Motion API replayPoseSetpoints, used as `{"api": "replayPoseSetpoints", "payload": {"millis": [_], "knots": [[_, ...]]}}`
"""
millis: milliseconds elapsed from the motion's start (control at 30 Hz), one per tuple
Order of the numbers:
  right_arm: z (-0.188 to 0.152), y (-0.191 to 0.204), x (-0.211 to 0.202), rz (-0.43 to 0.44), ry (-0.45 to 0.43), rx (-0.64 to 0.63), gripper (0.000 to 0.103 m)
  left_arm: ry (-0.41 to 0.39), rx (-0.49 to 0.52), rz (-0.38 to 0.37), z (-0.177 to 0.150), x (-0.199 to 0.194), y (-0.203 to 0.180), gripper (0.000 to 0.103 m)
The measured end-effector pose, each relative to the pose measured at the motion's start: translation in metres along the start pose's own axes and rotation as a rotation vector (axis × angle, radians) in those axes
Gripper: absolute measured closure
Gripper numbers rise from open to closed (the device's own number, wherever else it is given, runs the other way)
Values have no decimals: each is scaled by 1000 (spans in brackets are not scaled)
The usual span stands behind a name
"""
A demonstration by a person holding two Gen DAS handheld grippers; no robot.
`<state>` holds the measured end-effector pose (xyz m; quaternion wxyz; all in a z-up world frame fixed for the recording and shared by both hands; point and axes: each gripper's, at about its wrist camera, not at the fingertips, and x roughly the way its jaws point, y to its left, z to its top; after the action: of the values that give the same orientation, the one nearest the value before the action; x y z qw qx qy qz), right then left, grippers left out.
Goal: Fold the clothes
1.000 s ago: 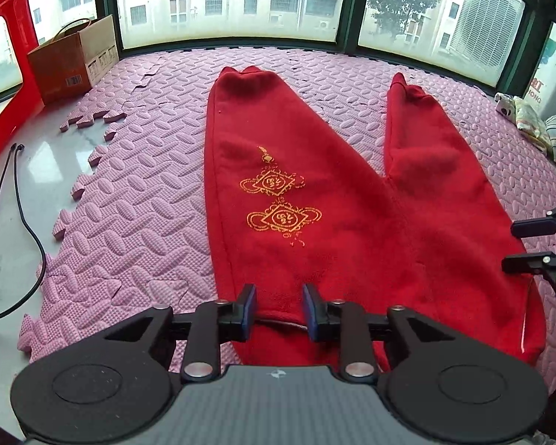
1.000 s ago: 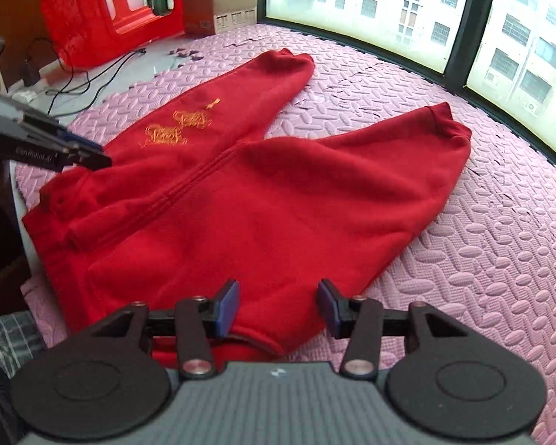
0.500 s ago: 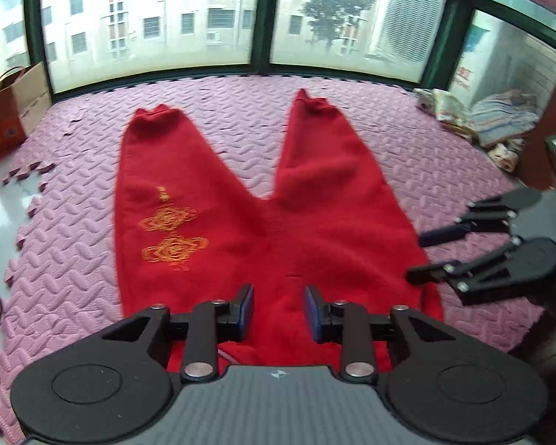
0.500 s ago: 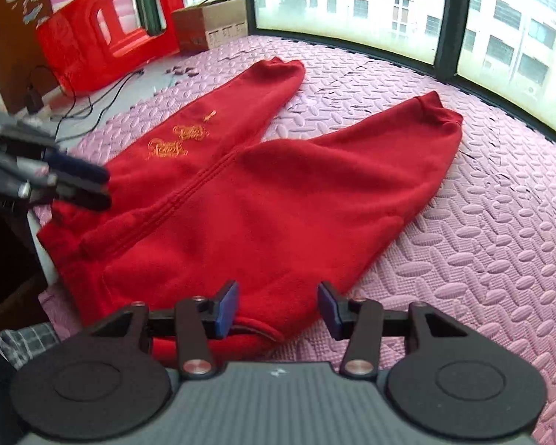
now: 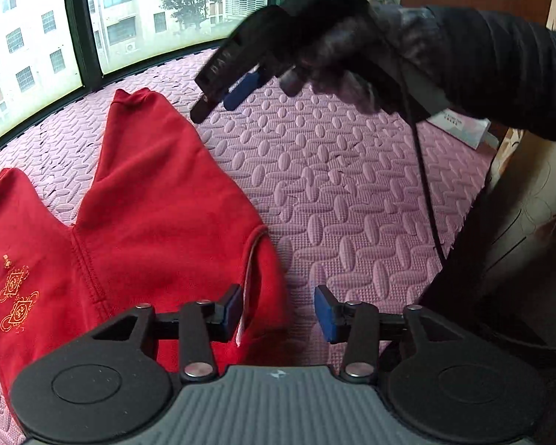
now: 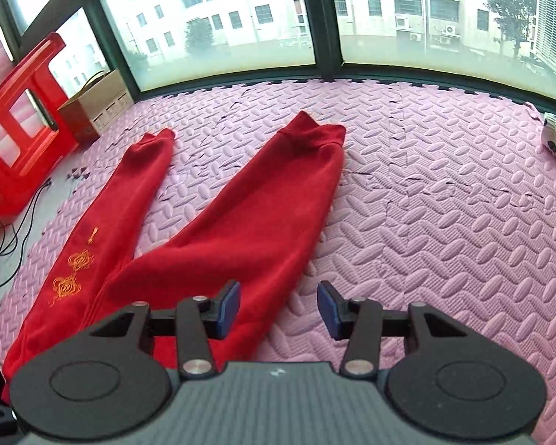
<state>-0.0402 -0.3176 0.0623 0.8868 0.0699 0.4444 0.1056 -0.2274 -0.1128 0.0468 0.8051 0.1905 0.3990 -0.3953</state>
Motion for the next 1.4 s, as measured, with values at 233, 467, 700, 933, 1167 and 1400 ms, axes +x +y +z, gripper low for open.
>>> {"api": "replayPoseSetpoints", "payload": {"millis": [233, 467, 700, 933, 1167, 1400], "knots": [[35, -22, 45, -34, -17, 106, 61, -8, -37, -8, -1, -1, 16, 92], [57, -37, 86, -70, -18, 198, 62, -121, -187, -56, 2, -42, 46, 94], [74, -47, 119, -98, -26, 270, 70, -204, -299, -67, 2, -70, 73, 94], [80, -42, 117, -105, -72, 338, 94, -237, -351, -68, -6, -81, 84, 94], [111, -1, 94, -101, -165, 309, 95, -307, -479, -39, -32, -113, 105, 97], [137, 81, 102, -73, -205, 199, 96, -353, -615, 27, -74, -140, 126, 103]]}}
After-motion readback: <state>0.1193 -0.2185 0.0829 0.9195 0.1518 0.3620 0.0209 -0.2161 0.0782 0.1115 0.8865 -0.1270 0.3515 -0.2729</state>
